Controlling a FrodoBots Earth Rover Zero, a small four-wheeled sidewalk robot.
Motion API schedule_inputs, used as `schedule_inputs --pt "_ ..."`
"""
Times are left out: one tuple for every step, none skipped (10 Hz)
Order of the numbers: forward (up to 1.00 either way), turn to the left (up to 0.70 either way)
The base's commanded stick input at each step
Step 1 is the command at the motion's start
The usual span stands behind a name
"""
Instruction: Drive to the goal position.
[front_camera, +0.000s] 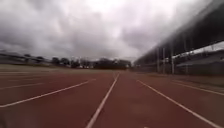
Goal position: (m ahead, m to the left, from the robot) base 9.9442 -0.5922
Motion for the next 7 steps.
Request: schedule_inputs --pt "0.7 0.0" --pt "0.7 0.0" --pt "0.7 0.0" --pt "0.7 0.0" --pt "0.7 0.0" --pt "0.7 0.0" --pt "0.7 0.0"
